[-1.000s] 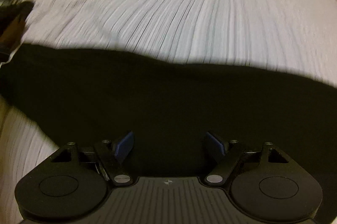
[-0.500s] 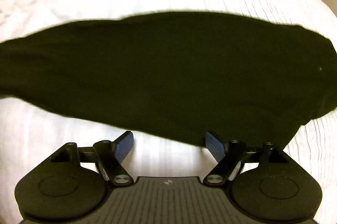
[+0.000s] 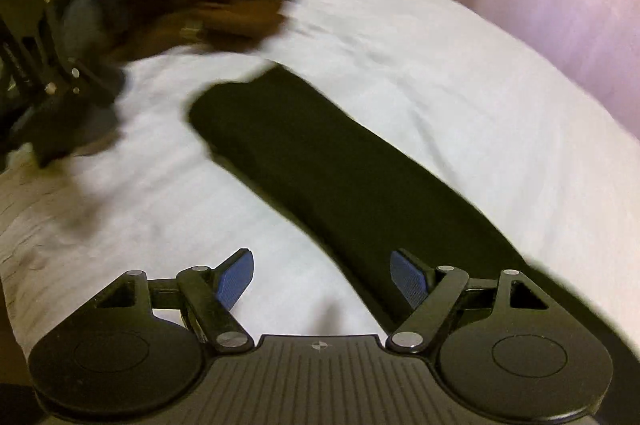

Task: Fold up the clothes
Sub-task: 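Grasp the trouser edge with the left gripper and smooth it flat, then grasp the black trouser end with the right gripper and lift it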

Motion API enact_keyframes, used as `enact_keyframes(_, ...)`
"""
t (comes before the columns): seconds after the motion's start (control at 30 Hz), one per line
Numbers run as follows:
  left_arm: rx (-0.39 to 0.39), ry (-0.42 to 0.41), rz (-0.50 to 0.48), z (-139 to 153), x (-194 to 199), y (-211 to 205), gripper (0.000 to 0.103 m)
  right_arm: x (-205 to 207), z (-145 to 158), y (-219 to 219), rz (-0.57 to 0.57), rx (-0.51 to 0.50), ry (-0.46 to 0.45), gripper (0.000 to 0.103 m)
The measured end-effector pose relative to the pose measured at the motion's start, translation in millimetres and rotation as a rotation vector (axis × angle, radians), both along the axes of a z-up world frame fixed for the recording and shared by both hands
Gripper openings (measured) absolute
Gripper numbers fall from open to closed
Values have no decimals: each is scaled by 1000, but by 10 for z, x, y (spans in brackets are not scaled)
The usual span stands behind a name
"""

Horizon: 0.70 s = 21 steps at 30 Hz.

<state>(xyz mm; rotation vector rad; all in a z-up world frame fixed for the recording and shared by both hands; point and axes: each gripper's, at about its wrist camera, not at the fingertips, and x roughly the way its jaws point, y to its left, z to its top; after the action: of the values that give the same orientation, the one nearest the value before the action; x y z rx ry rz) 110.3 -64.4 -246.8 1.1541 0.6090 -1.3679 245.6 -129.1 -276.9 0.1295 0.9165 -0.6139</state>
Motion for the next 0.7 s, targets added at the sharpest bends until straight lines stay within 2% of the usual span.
enact_keyframes(0.13, 5, -59, -123, -25, -12, 276, 101, 692, -285, 83, 153, -76, 33, 78)
enact_keyframes(0.33, 20, -82, -277, -275, 157, 619, 101, 1499, -884, -32, 270, -185, 111, 77)
enact_keyframes(0.37, 23, -69, -293, -299, 183, 661, 101, 1584, -947, -63, 291, -190, 131, 67)
enact_keyframes(0.43, 18, -41, -305, -326, 222, 719, 101, 1680, -997, -75, 335, -225, 174, 59)
enact_keyframes(0.5, 14, -9, -299, -345, 260, 733, 101, 1660, -996, -70, 376, -269, 204, 55)
enact_keyframes(0.57, -2, 11, -290, -330, 289, 704, 101, 1668, -985, -95, 408, -276, 222, 18)
enact_keyframes(0.63, -19, 29, -282, -314, 317, 671, 101, 1633, -873, -175, 391, -245, 186, 16)
enact_keyframes(0.7, -33, 46, -276, -299, 335, 639, 101, 1574, -698, -317, 316, -200, 118, 9)
